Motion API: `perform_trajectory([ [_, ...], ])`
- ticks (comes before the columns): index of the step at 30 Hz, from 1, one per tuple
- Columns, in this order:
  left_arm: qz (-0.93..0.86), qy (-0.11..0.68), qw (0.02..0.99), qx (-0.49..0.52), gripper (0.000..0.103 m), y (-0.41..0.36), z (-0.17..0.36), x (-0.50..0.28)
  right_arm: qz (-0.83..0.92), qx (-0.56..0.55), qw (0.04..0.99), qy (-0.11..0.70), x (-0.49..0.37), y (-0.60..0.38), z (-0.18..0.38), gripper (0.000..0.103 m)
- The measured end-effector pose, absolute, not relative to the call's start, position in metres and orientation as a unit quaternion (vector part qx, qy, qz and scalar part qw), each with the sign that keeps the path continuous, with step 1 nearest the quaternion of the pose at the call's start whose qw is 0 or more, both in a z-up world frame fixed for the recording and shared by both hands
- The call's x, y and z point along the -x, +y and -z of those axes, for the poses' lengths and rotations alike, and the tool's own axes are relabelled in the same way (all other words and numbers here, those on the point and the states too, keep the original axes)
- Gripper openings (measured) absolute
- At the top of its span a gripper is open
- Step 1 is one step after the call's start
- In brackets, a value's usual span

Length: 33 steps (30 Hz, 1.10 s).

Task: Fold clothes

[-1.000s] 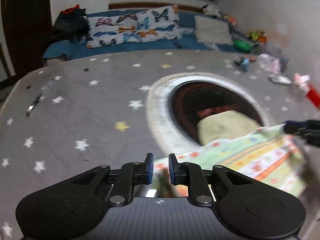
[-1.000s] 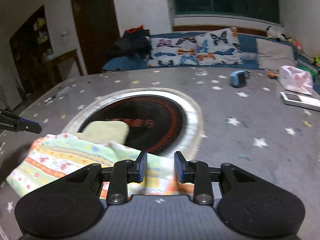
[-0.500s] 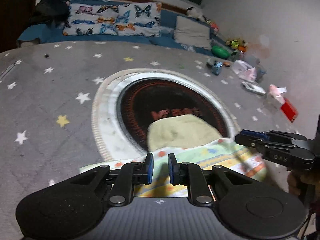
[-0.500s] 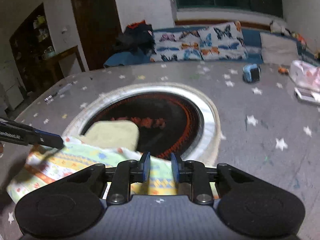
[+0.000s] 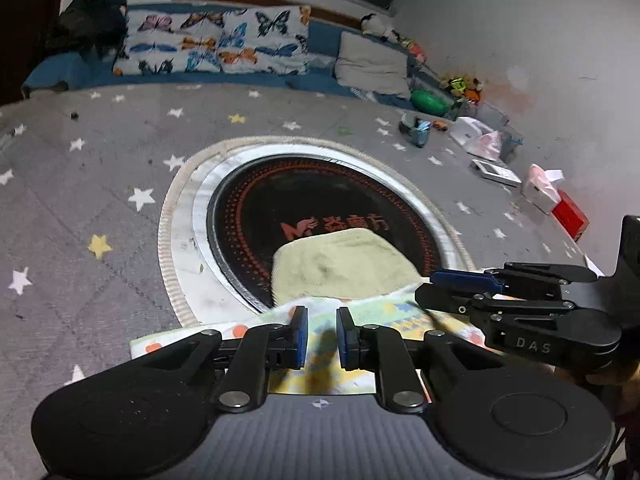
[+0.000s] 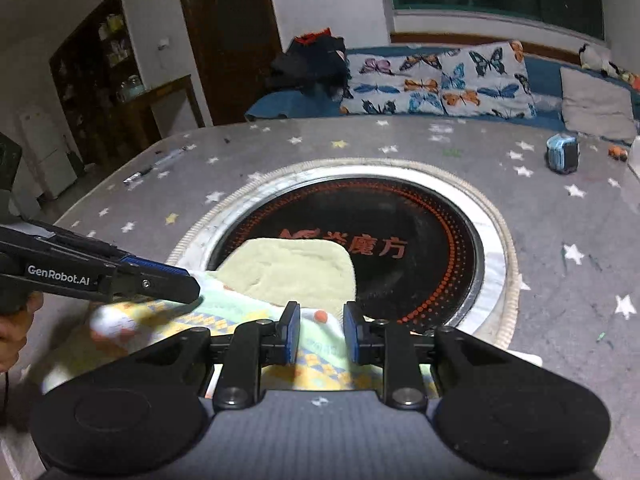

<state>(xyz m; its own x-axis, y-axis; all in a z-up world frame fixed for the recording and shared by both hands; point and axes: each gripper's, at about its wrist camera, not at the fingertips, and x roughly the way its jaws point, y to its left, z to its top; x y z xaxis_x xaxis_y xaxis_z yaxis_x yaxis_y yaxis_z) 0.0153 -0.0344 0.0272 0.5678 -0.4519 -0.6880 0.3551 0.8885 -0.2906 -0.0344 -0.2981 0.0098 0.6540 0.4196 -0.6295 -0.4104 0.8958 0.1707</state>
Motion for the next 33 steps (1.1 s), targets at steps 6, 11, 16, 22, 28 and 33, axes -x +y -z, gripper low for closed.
perform_trajectory([
  [6,0.260,0.394,0.880,0.055,0.017,-0.044,-0.033,0.024,-0.272,0.009,0.901,0.337,0.070,-0.286,-0.022,0.023],
  [11,0.265,0.399,0.876,0.053,0.017,-0.045,-0.024,0.053,-0.291,0.036,0.896,0.334,0.100,-0.274,-0.017,0.023],
  [16,0.262,0.398,0.877,0.057,0.017,-0.037,-0.016,0.075,-0.301,0.067,0.894,0.325,0.129,-0.267,-0.015,0.023],
  [22,0.254,0.391,0.882,0.073,0.017,-0.025,-0.013,0.087,-0.301,0.078,0.896,0.317,0.151,-0.270,-0.011,0.023],
  [28,0.239,0.389,0.885,0.087,0.024,-0.010,-0.011,0.094,-0.280,0.055,0.902,0.324,0.158,-0.292,-0.013,0.026],
  [33,0.227,0.392,0.887,0.093,0.025,0.000,-0.011,0.096,-0.233,0.043,0.911,0.336,0.155,-0.322,-0.009,0.027],
])
